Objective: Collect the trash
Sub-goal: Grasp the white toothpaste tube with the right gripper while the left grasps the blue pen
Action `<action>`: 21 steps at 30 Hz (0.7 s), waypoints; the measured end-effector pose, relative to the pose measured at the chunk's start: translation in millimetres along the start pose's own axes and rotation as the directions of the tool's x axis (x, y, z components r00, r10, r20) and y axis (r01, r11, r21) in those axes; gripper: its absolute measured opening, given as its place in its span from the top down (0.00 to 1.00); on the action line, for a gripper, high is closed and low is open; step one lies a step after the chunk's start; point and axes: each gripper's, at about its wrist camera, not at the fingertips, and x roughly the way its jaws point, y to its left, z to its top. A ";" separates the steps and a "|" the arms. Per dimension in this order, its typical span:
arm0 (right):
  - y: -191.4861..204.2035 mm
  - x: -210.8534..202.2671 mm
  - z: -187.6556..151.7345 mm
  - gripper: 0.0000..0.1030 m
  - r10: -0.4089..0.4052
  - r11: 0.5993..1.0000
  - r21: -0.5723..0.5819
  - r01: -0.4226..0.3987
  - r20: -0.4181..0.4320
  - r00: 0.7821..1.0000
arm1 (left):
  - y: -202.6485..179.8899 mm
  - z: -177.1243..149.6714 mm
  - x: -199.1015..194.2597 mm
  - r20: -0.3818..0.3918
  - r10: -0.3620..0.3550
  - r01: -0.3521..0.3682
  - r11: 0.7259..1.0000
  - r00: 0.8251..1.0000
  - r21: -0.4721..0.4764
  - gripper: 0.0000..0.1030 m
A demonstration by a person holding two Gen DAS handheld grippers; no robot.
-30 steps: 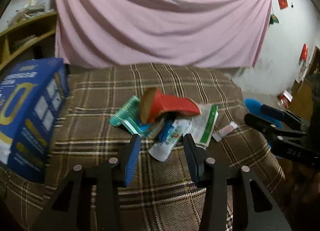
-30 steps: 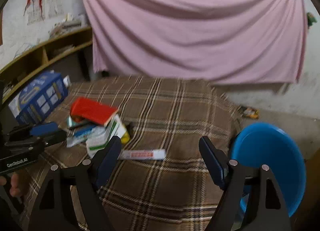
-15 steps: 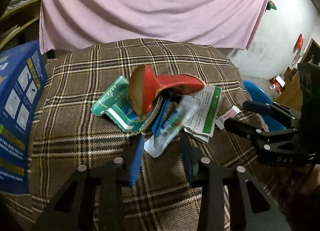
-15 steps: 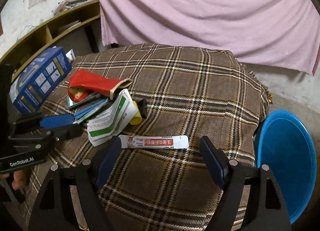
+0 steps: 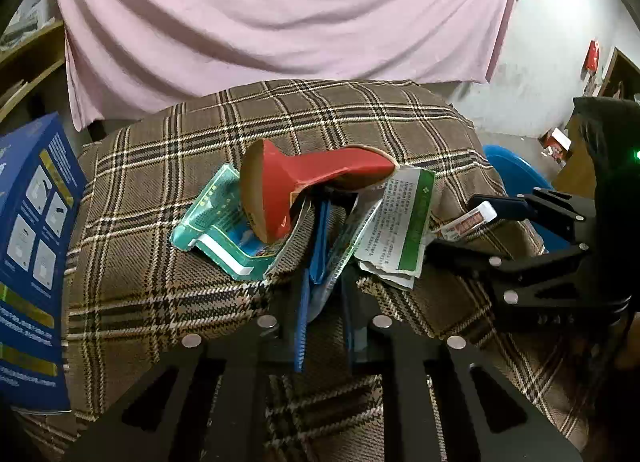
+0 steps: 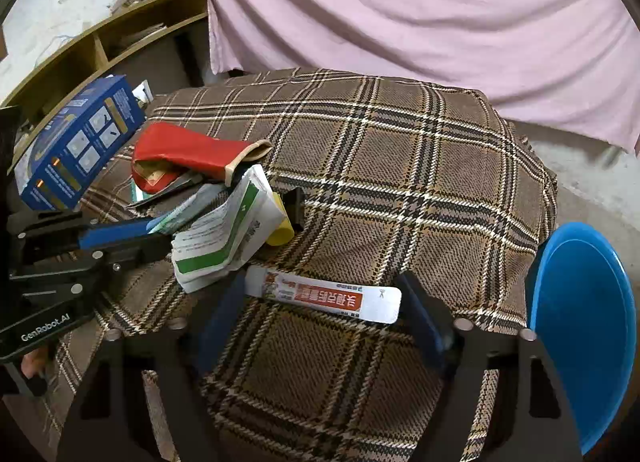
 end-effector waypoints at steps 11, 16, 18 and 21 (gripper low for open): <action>-4.8 -13.9 -11.9 0.73 0.048 0.999 0.012 -0.048 0.010 0.999 | -3.9 -13.6 -18.0 0.010 -0.017 0.017 0.998 1.000 -0.061 0.92; -1.6 -22.1 -19.1 0.85 0.065 0.998 -0.006 -0.065 0.014 0.998 | -6.1 -17.8 -25.5 0.011 -0.035 0.036 0.993 0.999 -0.111 0.92; 0.3 -24.8 -21.8 0.86 0.071 0.997 -0.006 -0.070 0.016 0.997 | -6.8 -19.7 -28.5 0.010 -0.041 0.042 0.992 0.999 -0.121 0.92; 0.0 -31.3 -27.6 0.88 0.076 0.997 0.005 -0.076 0.022 0.997 | -9.2 -22.9 -31.2 0.008 -0.045 0.046 0.991 0.999 -0.126 0.92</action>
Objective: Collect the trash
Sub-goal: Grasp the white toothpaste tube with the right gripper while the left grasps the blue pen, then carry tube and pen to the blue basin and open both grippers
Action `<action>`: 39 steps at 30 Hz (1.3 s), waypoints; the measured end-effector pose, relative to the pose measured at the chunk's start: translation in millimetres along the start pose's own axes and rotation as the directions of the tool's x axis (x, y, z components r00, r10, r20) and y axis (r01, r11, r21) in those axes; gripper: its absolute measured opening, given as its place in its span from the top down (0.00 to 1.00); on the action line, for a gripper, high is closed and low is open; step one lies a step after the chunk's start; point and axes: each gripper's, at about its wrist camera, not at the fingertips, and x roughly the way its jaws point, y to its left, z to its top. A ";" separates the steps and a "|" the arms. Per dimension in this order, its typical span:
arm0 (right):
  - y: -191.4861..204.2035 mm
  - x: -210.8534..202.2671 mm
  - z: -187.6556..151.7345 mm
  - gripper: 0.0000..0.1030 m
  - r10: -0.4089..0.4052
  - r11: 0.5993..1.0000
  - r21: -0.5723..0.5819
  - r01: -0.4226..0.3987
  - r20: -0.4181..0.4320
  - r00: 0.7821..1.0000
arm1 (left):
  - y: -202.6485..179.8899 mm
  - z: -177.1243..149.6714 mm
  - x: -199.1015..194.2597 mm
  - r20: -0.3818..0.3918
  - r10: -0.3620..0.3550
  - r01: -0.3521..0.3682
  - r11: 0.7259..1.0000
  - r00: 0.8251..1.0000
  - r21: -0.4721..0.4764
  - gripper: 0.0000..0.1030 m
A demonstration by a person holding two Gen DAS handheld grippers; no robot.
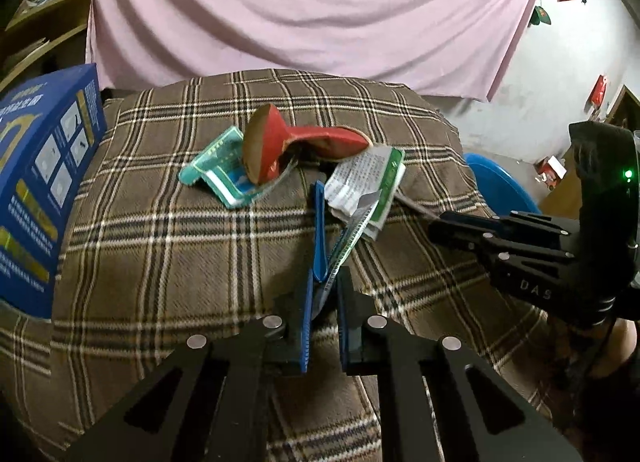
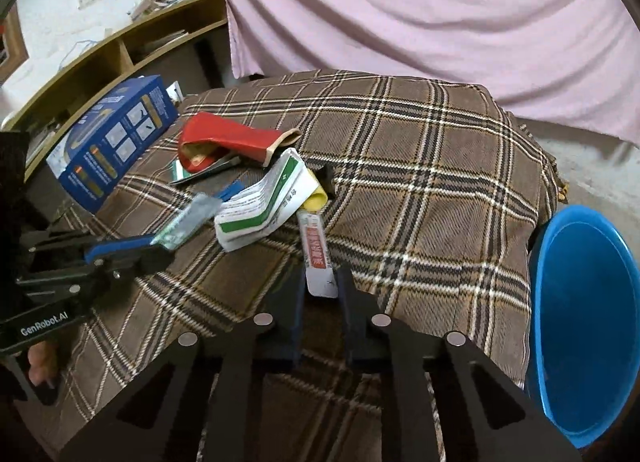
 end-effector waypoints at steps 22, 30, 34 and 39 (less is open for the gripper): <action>-5.3 -24.1 -24.9 0.88 -0.026 0.997 0.071 0.024 0.029 0.999 | -36.3 -9.5 6.1 -0.012 0.078 -0.078 0.996 0.997 0.044 0.78; -7.9 -26.6 -27.8 0.89 -0.020 0.997 0.079 0.016 0.042 0.999 | -42.6 -9.8 8.1 0.011 0.137 -0.138 0.988 0.990 0.064 0.98; -7.9 -36.1 -29.2 0.89 -0.036 0.996 0.084 0.029 0.088 0.995 | -43.1 -15.6 -0.7 0.040 0.104 -0.106 0.994 0.994 0.036 0.99; -0.9 -56.2 -31.8 0.89 -0.081 0.996 0.061 0.071 0.192 0.978 | -48.3 -17.7 -13.5 0.107 0.069 -0.071 0.997 0.992 0.019 0.99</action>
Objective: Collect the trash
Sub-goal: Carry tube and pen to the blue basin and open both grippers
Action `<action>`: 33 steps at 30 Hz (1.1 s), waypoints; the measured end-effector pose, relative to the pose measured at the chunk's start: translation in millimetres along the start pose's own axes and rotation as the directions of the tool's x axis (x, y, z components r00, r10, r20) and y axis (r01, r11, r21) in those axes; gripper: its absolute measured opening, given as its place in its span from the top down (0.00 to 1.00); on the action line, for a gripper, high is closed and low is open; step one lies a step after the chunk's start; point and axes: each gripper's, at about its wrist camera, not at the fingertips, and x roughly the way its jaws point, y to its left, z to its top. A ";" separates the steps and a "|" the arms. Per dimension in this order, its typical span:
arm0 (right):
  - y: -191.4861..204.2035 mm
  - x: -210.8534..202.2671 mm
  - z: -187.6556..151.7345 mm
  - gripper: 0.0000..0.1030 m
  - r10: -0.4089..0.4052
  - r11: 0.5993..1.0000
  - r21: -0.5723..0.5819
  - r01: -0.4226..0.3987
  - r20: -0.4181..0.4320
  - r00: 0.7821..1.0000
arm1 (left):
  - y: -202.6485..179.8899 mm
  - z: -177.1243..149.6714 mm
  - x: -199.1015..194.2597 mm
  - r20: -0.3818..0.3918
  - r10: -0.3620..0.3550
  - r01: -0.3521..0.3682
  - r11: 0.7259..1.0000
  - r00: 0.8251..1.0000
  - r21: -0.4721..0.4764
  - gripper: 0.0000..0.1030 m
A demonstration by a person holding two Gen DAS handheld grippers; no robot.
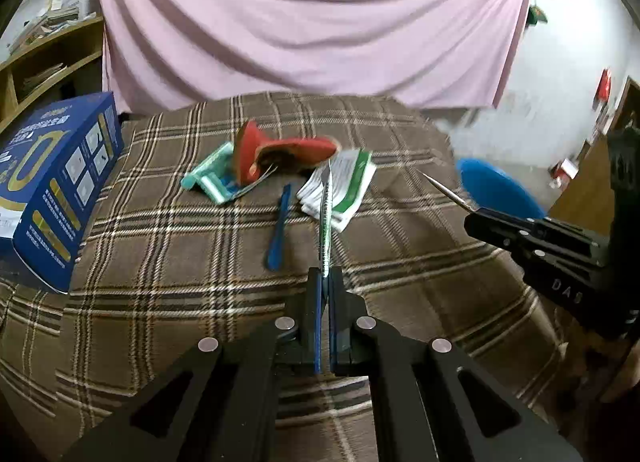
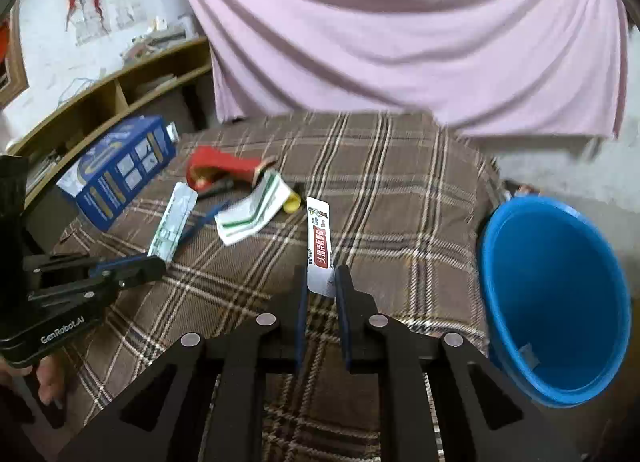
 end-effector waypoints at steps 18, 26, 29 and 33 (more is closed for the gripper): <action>-22.6 -71.7 9.9 0.89 -0.160 0.987 0.036 0.158 0.356 0.920 | -50.3 45.0 -34.4 0.329 -0.070 0.058 0.997 0.942 0.048 0.99; -43.3 -127.5 19.0 0.89 -0.278 0.954 0.084 0.286 0.600 0.751 | -106.5 79.0 -54.9 0.527 -0.189 0.116 0.979 0.829 0.168 0.99; -58.7 -140.5 22.4 0.89 -0.318 0.940 0.117 0.321 0.644 0.696 | -130.5 84.7 -55.0 0.565 -0.237 0.121 0.964 0.791 0.236 0.99; -81.0 -150.2 20.9 0.89 -0.364 0.922 0.158 0.353 0.665 0.652 | -158.2 89.5 -45.6 0.579 -0.306 0.152 0.942 0.756 0.298 0.99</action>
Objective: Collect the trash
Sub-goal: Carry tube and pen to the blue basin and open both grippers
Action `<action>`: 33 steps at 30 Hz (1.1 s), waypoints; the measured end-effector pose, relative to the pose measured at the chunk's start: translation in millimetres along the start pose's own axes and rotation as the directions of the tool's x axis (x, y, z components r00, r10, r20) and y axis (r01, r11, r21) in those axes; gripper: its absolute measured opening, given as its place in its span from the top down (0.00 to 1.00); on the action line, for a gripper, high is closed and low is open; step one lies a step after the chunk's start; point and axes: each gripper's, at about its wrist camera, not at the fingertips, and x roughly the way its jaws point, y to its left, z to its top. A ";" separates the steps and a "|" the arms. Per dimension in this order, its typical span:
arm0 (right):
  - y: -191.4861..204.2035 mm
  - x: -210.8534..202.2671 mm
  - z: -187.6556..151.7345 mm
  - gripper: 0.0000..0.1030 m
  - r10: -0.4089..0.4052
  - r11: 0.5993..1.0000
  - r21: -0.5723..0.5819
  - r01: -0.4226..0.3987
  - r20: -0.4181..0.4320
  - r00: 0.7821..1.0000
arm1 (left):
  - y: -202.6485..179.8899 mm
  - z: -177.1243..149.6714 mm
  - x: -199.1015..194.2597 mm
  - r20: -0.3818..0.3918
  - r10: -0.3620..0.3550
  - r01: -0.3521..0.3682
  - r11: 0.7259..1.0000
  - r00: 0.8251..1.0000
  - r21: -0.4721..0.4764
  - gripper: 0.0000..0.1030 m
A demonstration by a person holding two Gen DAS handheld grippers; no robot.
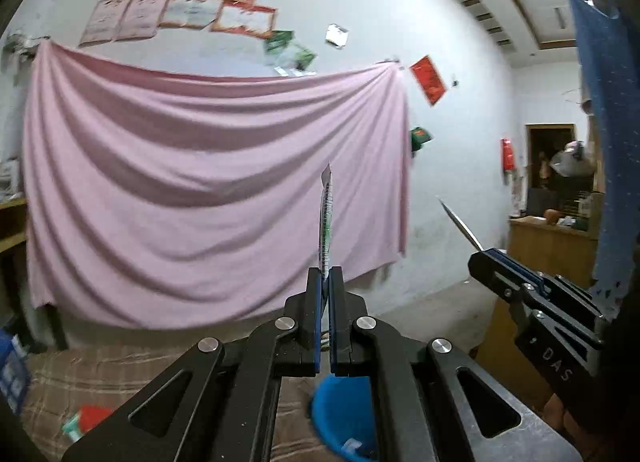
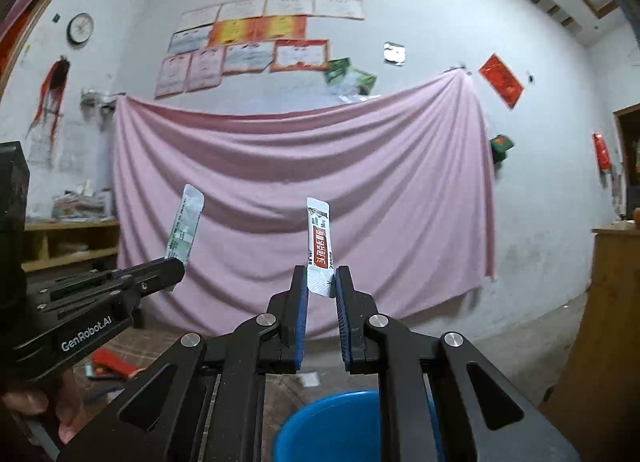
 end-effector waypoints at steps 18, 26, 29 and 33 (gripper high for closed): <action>-61.4 8.1 -40.7 0.89 -0.107 0.991 0.067 0.116 -0.120 0.987 | -48.7 -34.3 68.0 -0.151 -0.114 0.118 0.993 0.982 0.014 0.99; -70.3 27.0 -57.8 0.89 -0.103 0.988 0.088 0.128 -0.249 0.963 | -45.1 -45.8 95.6 -0.308 -0.129 0.119 0.992 0.943 -0.049 0.99; -72.8 32.6 -64.9 0.89 -0.094 0.986 0.105 0.131 -0.300 0.949 | -45.4 -44.6 102.0 -0.358 -0.142 0.124 0.990 0.923 -0.071 0.99; -76.0 36.6 -70.6 0.88 -0.087 0.982 0.130 0.138 -0.338 0.937 | -42.2 -42.6 108.3 -0.399 -0.150 0.122 0.988 0.905 -0.094 0.99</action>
